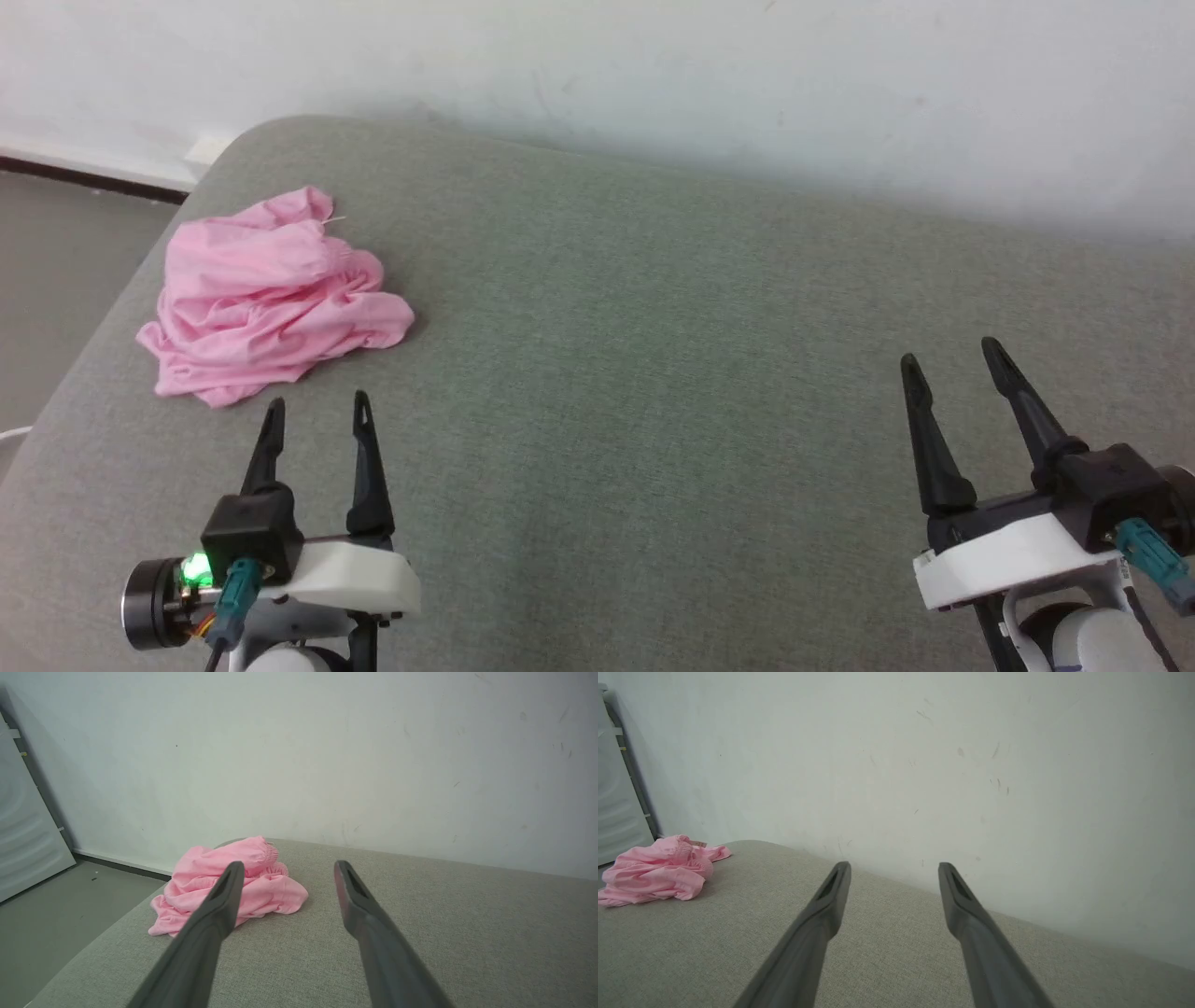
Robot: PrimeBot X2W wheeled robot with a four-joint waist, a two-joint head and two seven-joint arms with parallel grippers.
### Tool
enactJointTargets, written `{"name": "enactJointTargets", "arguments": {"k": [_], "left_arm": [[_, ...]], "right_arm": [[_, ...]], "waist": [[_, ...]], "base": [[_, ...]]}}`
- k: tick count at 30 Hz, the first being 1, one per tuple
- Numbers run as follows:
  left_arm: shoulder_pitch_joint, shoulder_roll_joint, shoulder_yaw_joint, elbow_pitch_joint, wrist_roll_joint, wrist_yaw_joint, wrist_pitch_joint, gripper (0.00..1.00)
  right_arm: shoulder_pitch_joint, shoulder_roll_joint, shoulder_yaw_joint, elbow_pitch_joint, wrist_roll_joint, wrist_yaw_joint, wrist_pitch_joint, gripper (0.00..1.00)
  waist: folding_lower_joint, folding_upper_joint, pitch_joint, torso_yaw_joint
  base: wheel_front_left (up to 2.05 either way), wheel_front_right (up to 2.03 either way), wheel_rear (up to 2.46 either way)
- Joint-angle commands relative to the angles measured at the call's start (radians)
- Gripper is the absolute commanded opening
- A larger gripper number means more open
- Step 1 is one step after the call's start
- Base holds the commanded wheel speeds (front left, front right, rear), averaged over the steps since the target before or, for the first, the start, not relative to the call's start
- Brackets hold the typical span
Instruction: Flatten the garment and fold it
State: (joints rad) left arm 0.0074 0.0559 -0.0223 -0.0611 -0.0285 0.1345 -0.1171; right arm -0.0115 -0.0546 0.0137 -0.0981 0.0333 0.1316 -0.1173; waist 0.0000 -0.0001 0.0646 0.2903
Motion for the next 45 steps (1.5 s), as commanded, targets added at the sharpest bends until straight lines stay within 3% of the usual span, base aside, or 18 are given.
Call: {"name": "enactJointTargets", "arguments": {"k": [1, 9, 17, 27, 34, 37, 45], "left_arm": [[-0.019, -0.003, 0.007, -0.009, -0.005, 0.012, -0.012, 1.0], [-0.065, 0.005, 0.07, 0.009, -0.013, 0.005, -0.028, 1.0], [-0.218, 0.071, 0.148, 0.093, -0.023, -0.042, -0.045, 1.0], [-0.467, 0.183, 0.203, 0.357, -0.072, -0.115, -0.062, 1.0], [-0.671, 0.276, 0.213, 0.59, -0.137, -0.195, 0.04, 1.0], [-0.752, 0.304, 0.202, 0.687, -0.18, -0.223, 0.132, 1.0], [-0.918, 0.393, 0.136, 0.847, -0.37, -0.243, 0.396, 1.0]], "right_arm": [[0.007, 0.002, 0.006, -0.012, -0.007, 0.0, -0.012, 1.0], [0.008, 0.002, 0.005, -0.035, -0.015, -0.001, -0.029, 1.0], [-0.015, 0.003, 0.011, -0.06, -0.046, -0.001, -0.045, 1.0], [-0.067, -0.025, 0.015, -0.11, -0.088, -0.001, -0.066, 1.0], [-0.113, -0.063, 0.028, -0.156, -0.11, -0.001, -0.081, 1.0], [-0.132, -0.08, 0.034, -0.178, -0.122, -0.001, -0.087, 1.0], [-0.198, -0.118, 0.071, -0.245, -0.151, -0.001, -0.104, 1.0]], "waist": [[0.0, 0.0001, 0.006, 0.023], [0.0, 0.0001, 0.028, 0.061], [0.0, 0.0001, 0.085, 0.076], [0.0, 0.0001, 0.216, 0.073], [0.0, 0.0001, 0.322, 0.061], [0.0, 0.0001, 0.367, 0.052], [0.0, 0.0001, 0.488, 0.009]], "base": [[0.0, 0.0, 0.0], [0.0, 0.0, 0.0], [0.0, 0.0, 0.0], [0.0, 0.0, 0.0], [0.0, 0.0, 0.0], [0.0, 0.0, 0.0], [0.0, 0.0, 0.0]]}}
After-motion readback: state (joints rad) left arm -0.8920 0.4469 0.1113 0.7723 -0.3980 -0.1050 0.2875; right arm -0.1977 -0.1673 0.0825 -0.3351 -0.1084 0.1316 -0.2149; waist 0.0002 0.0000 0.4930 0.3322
